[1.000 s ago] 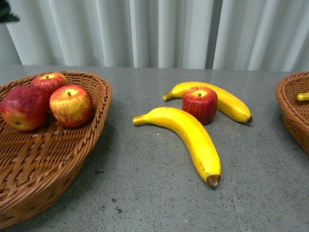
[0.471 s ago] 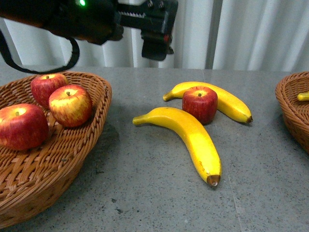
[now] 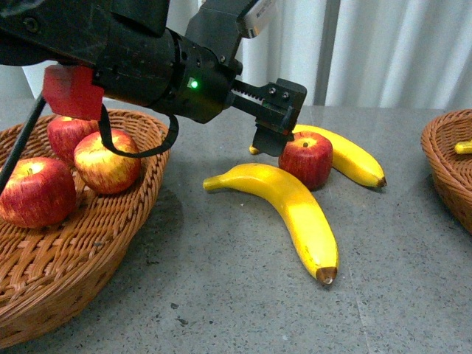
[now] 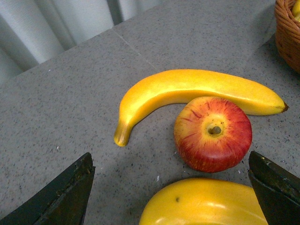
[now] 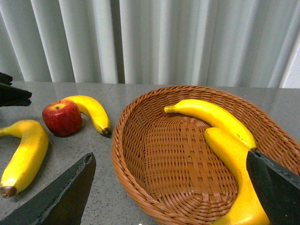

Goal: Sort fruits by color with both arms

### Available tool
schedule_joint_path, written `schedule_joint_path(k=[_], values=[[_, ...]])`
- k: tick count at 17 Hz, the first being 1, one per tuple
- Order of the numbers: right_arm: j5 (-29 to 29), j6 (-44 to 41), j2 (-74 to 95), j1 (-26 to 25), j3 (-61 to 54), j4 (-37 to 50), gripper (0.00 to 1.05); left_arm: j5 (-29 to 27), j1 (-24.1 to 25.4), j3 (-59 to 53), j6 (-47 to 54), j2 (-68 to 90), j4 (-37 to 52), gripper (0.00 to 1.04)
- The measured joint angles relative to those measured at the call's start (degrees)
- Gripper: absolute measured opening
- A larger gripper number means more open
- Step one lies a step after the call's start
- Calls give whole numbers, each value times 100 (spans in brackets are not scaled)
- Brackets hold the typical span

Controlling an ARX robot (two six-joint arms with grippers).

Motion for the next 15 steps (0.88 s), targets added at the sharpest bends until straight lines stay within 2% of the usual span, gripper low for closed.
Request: schedule_joint_path(k=[6,15], values=[[2,0,0,0,2,0,98,92,-264,479,365,538,-35,98],[2,0,0,0,2,0,98,289,-308,1292,225,1377,-256,98]])
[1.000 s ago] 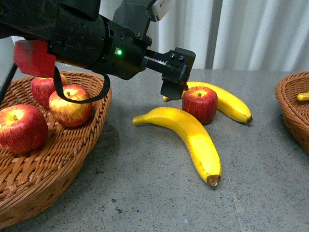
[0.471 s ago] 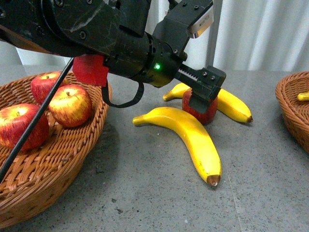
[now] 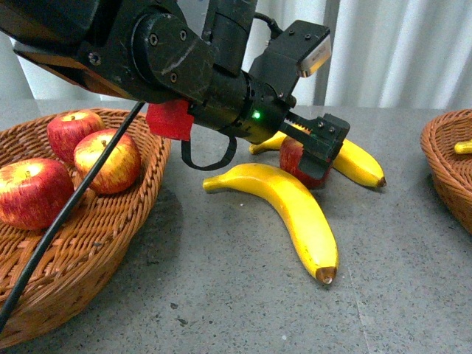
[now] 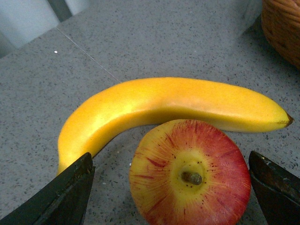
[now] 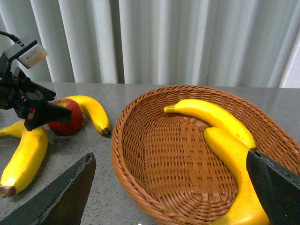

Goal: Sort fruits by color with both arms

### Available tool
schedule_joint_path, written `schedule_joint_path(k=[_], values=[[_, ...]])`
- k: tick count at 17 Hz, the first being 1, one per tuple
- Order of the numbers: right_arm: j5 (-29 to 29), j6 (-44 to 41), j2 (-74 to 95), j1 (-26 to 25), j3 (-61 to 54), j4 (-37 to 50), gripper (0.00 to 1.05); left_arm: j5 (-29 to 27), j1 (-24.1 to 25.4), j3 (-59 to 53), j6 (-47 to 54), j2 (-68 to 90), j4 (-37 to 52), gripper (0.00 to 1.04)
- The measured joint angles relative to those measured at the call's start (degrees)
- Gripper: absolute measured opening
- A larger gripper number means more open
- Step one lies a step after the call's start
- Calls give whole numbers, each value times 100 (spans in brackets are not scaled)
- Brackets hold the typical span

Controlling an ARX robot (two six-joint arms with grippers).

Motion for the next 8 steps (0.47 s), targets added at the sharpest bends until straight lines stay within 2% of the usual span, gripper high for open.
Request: schedule_joint_path(k=[4,7,8], values=[[0,0,0,0,0,0,98,50,-42,42,-44,229,-46,98],[0,0,0,0,0,0,98,50,-42,46,-107,229,20,71],[0,0,0,0,-2,0,98,46,-42,74,-107,229,2,67]])
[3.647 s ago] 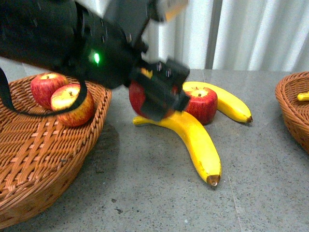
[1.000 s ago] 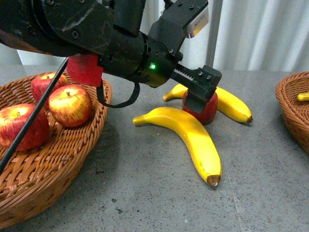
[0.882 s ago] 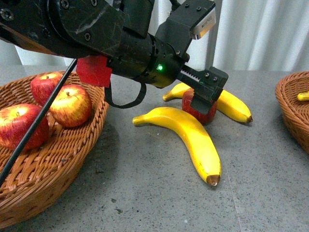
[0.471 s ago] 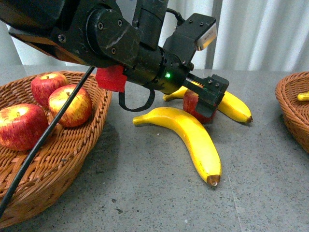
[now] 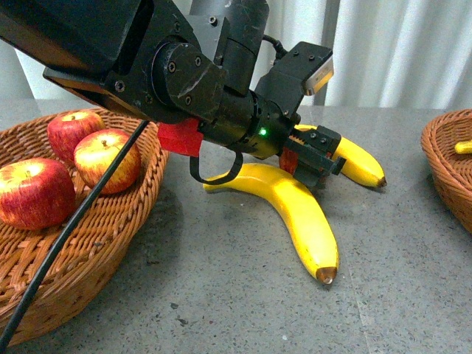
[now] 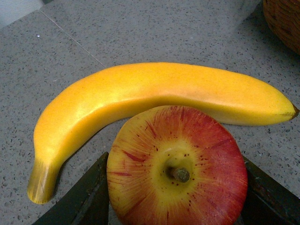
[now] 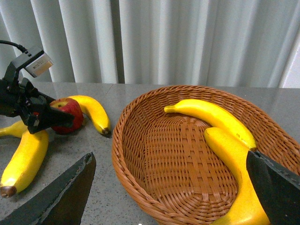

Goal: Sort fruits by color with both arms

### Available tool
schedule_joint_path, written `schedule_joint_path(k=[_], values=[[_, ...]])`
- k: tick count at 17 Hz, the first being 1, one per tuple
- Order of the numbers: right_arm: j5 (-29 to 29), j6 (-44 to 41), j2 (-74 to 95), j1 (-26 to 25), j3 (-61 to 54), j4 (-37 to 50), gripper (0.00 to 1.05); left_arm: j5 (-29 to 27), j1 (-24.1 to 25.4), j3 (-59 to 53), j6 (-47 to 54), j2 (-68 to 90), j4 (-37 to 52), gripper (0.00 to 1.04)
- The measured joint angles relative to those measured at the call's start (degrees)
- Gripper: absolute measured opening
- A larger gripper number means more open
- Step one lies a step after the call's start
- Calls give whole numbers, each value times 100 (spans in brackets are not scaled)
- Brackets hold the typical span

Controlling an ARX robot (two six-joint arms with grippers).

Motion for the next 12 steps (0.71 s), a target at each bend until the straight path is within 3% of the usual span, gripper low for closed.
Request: schedule_joint_path(k=[4,8,12], values=[[0,0,0,0,0,0,98,-317,-35,-212,-44,-345,168,65],[0,0,0,0,0,0,98,-1478,37,-1095,-619,-2046,909,65],[0,0,0,0,0,0,98,-2988,538,-2876,-1580,-3827,647,65]])
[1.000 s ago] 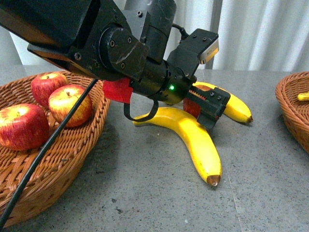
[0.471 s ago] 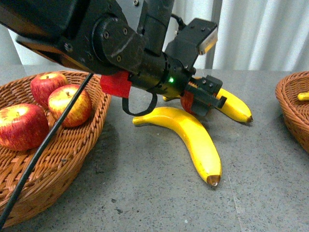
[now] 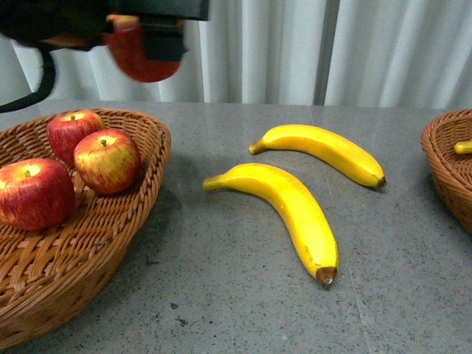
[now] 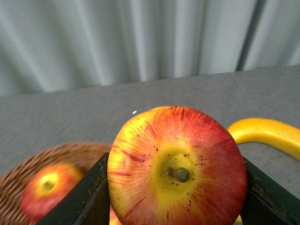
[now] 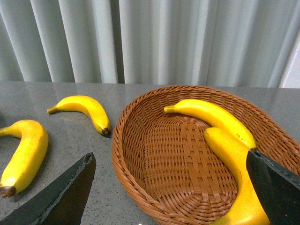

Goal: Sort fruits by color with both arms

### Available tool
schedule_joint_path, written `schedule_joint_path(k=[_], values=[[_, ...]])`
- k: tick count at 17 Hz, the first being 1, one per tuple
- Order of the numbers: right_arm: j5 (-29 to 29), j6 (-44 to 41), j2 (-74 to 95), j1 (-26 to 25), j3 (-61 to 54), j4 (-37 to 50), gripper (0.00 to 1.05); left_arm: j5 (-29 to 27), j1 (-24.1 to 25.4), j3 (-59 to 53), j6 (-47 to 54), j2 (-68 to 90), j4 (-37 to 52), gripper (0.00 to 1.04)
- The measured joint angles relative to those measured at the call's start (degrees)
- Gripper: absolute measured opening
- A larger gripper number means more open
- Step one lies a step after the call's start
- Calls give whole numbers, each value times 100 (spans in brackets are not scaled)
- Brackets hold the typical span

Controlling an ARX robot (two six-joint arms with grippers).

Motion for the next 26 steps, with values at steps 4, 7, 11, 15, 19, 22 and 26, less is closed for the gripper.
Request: schedule_joint_path(k=[4,7,11,15,19,22,26], values=[[0,0,0,0,0,0,98,-367,9,-960,-586,-1130,-28,65],[0,0,0,0,2,0,98,-673,-50,-1453,-901,-1202,-214,65],[0,0,0,0,0,0,98,-901,11,-1639,-1335,-1370,-258,65],[0,0,0,0,2,0,98,-901,-39,-1646,-1423,-1375,-267,71],[0,0,0,0,0,0,98,-933,-229,-1696,-1467,-1397,-210,98],[-2,0,0,0,0,0,98,-960,-426,-1764,-1342,-1731,13,98],[-2,0,0,0,0,0,98,-1410,-568,-1832,-741,-2774,79,98]])
